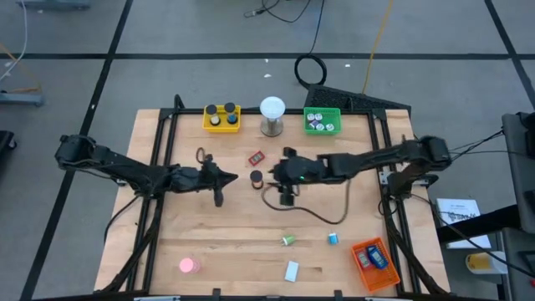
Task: Pick & Place Office items
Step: Put the orange hourglass into the yellow bin
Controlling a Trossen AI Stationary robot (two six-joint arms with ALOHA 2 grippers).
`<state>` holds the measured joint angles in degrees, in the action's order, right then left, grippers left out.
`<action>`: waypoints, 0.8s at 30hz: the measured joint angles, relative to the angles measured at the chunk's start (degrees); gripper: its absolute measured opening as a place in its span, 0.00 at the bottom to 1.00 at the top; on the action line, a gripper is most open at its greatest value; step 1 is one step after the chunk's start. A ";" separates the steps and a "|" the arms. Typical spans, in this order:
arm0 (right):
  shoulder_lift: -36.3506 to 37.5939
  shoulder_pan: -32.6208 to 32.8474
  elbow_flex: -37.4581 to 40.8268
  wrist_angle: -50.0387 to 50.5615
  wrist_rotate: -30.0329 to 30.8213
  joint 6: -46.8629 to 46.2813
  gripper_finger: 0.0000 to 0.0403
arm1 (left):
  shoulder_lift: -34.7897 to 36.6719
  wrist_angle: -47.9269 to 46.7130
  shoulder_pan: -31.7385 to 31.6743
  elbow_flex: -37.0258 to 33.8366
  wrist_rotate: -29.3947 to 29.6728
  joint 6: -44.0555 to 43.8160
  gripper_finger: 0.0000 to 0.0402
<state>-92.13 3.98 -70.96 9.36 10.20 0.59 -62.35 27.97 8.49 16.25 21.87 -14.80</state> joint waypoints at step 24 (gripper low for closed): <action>21.65 1.00 34.93 -25.46 1.99 -7.43 0.01 | -18.58 -48.05 -5.67 38.12 -8.21 -13.87 0.59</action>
<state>-70.48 4.98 -36.03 -16.10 12.19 -6.84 -80.93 -20.08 2.82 54.38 13.66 -28.67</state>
